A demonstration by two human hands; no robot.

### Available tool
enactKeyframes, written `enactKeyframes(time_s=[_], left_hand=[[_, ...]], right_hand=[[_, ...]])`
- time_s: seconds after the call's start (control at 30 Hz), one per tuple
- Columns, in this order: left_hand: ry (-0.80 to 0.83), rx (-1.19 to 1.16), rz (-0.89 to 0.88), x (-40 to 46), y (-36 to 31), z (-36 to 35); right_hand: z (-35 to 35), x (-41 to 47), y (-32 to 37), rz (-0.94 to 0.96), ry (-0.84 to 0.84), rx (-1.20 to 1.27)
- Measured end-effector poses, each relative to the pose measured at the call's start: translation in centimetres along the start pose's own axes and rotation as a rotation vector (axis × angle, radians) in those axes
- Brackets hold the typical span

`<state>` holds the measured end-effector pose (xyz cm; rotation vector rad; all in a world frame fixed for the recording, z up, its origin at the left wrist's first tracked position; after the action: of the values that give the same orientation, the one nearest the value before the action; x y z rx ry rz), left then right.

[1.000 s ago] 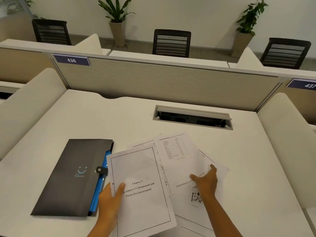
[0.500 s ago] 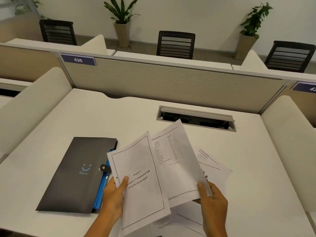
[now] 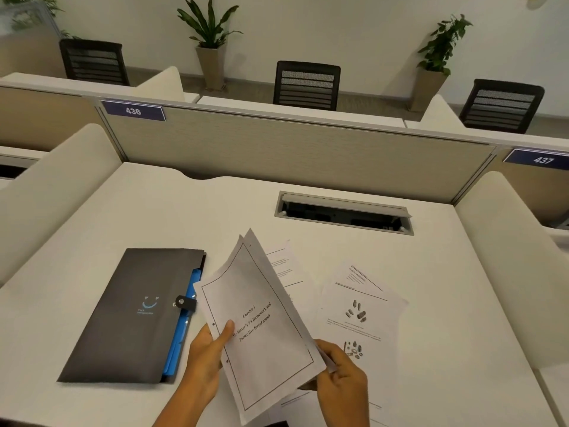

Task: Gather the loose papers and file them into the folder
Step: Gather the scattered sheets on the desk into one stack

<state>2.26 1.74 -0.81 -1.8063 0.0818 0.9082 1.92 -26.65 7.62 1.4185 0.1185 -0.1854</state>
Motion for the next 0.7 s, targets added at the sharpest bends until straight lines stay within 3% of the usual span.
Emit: enactKeyframes(time_s=[0.5,0.7], left_hand=[[0.118,-0.124,0.087,-0.8,0.7,-0.2],[0.043,-0.168,0.064,-0.4,1.7,0.7]], right_hand=[[-2.2,-0.9,0.9,0.033,0.206,-0.036],[-0.7,1.6,2.1,0.117,0.318,-0.129]])
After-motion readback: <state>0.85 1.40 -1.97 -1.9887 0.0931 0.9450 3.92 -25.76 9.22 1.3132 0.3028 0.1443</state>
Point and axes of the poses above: each hand's wrist, its own x-axis towards the middle knuckle, its own z-axis out of the back of the hand, y = z × x, the point moved 8 cm from there along x, towards the middle knuckle, and after that the axes turned 5 degrees about -x, right-handed, at the moved point
